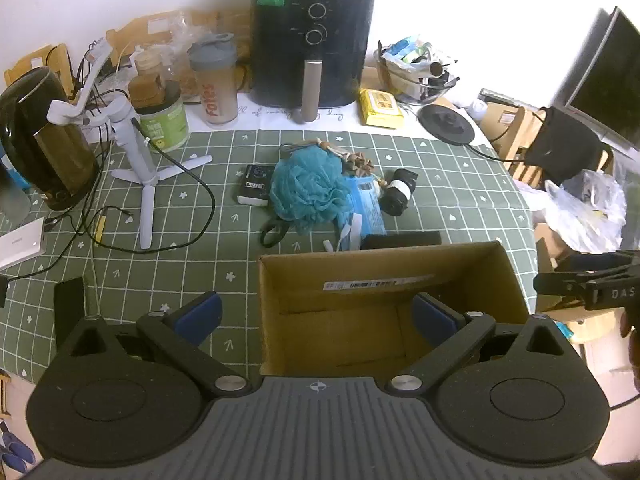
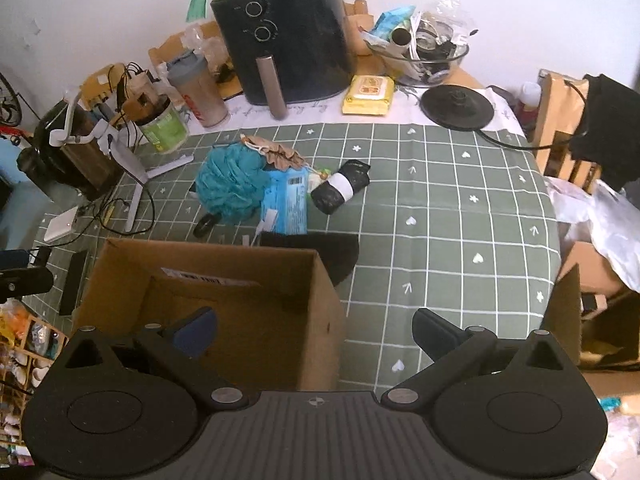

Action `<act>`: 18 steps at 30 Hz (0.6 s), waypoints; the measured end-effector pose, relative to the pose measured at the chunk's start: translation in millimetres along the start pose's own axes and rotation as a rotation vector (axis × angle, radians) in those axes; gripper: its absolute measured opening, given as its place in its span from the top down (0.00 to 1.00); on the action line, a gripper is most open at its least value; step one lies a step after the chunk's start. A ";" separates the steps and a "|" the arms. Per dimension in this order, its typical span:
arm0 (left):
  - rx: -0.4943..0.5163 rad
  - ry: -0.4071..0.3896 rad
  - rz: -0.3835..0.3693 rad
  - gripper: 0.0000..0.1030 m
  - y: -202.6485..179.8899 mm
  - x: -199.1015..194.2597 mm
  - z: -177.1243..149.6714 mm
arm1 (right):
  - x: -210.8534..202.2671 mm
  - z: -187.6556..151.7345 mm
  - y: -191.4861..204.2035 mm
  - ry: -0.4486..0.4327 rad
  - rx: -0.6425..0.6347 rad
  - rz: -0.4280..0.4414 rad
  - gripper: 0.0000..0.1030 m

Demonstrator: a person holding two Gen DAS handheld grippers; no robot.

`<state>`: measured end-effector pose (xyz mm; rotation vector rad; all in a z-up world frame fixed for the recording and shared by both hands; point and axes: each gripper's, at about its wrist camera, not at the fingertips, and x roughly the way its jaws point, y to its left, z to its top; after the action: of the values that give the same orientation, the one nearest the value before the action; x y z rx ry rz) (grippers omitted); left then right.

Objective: Organize soft objects
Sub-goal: 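Move both tools past the cardboard box toward the items on the table, then close the right tool on the black foam wedge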

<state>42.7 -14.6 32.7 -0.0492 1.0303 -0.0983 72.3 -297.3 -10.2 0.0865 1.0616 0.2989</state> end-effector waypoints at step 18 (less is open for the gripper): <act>0.043 0.041 -0.066 0.00 0.4 31.3 20.0 | 31.3 35.2 -31.4 0.000 0.073 0.073 0.00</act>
<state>75.8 -17.7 16.2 -0.0417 1.0671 -0.1818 123.4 -315.9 -26.2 0.1912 1.0708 0.3259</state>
